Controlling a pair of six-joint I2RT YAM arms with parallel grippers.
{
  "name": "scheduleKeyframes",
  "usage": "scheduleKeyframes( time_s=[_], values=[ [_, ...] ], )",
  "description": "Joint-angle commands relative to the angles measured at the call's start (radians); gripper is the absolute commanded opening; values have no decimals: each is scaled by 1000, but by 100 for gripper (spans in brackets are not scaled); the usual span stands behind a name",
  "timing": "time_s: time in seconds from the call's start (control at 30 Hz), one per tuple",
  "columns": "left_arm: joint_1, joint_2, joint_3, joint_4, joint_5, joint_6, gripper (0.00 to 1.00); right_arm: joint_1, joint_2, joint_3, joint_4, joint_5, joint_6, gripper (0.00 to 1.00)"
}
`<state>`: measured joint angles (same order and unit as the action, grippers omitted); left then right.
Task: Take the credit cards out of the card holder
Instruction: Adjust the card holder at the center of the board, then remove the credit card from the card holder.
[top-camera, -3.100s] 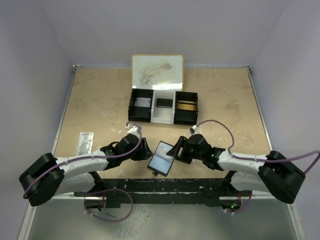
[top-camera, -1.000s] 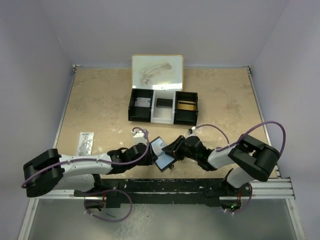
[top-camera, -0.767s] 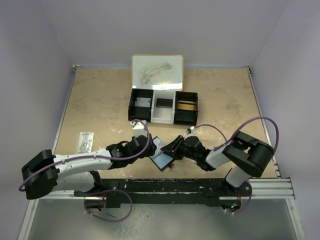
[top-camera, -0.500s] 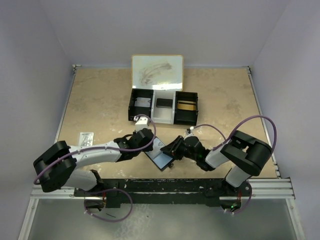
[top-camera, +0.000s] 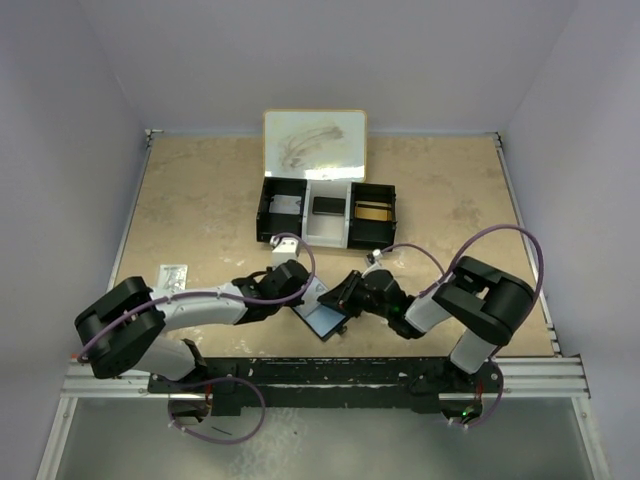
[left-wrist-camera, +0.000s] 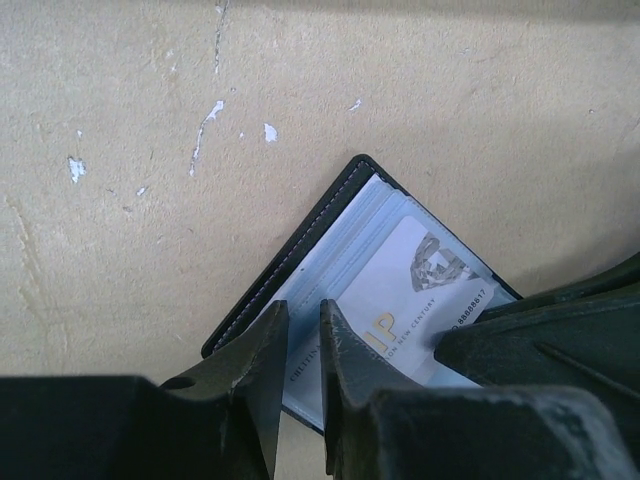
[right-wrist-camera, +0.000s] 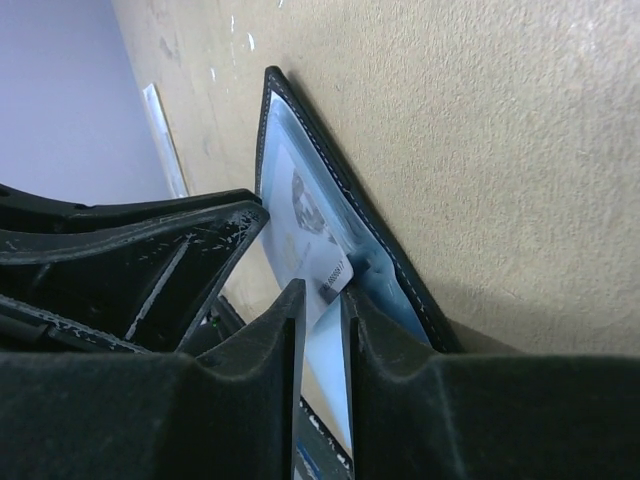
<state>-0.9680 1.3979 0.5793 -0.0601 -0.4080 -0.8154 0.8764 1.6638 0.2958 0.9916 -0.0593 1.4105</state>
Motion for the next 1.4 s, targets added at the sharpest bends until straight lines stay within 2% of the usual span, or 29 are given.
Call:
scheduleKeyframes(
  time_s=[0.0,0.07,0.17,0.23,0.37,0.5,0.73,0.97,1.37],
  values=[
    [3,-13,-36,-21,16,-3,15,1,56,9,78,-32,-13,21],
    [4,-20,-40,-26,11,-10,15,1,72,1,120,-35,-5,14],
    [3,-28,-40,-32,6,-11,15,2,76,-11,144,-38,0,10],
    [3,-31,-39,-34,7,-11,15,1,64,-20,133,-39,5,9],
    [3,-37,-35,-47,2,-9,14,1,13,-28,85,-20,17,0],
    [3,-38,-33,-61,-6,-11,14,0,-36,-18,-8,-19,19,0],
    [3,-45,-31,-67,-7,-27,13,1,24,-42,63,-100,60,0],
    [3,-51,-39,-75,-8,-26,13,0,61,-102,129,-101,74,0],
    [4,-81,-41,-84,-12,-41,14,0,-11,-135,43,-94,62,0]
  ],
)
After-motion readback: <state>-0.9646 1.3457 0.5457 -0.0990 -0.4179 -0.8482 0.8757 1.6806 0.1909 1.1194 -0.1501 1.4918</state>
